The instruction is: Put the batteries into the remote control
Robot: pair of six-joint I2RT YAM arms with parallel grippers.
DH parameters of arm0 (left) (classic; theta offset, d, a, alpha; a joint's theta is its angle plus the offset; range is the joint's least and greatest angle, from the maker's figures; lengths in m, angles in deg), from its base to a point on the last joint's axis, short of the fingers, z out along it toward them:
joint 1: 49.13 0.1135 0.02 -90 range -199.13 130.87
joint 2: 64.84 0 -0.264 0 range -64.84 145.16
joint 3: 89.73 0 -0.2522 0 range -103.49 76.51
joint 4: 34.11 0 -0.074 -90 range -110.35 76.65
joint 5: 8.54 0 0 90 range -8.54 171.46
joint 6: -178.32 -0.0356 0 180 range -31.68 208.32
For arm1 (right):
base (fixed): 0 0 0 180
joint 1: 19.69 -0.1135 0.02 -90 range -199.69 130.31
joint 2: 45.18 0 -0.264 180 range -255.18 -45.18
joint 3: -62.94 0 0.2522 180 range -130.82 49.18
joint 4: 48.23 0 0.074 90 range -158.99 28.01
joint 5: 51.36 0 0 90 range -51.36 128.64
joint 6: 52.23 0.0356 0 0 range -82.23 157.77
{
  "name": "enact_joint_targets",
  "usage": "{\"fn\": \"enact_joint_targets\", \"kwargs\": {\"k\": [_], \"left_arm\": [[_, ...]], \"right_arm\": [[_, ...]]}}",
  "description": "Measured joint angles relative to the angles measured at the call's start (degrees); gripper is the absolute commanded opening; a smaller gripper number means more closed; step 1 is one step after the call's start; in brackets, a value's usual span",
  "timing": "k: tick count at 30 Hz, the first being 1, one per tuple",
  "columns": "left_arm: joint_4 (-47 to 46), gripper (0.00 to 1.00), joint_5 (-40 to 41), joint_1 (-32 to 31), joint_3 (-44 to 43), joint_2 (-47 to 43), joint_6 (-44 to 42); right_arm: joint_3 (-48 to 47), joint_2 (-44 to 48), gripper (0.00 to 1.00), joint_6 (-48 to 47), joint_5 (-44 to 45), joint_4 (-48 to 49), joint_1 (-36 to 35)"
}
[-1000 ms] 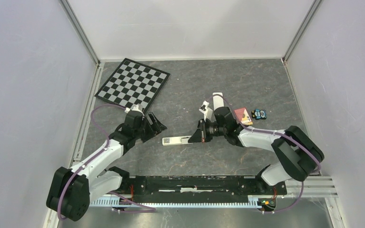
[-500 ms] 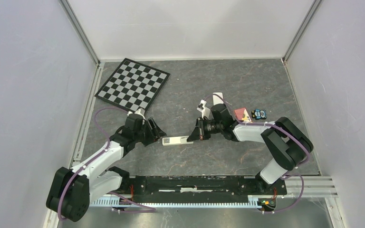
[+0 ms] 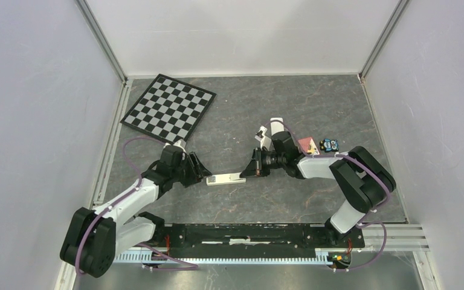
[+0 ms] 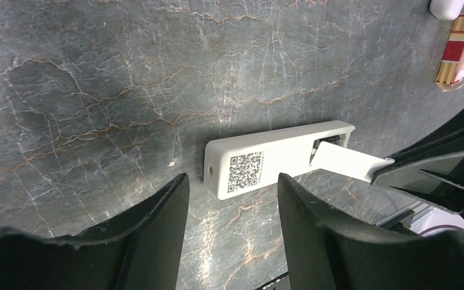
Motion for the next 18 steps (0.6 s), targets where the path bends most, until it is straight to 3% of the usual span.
{"fn": "enact_joint_targets", "kwargs": {"k": [14, 18], "left_arm": [[-1.5, 0.53, -0.5, 0.0, 0.2, 1.7, -0.1], [-1.7, 0.52, -1.2, 0.0, 0.2, 1.7, -0.1]], "right_arm": [[0.0, -2.6, 0.0, 1.7, -1.6, 0.9, 0.3], [-0.3, -3.5, 0.05, 1.5, -1.3, -0.4, 0.8]]}}
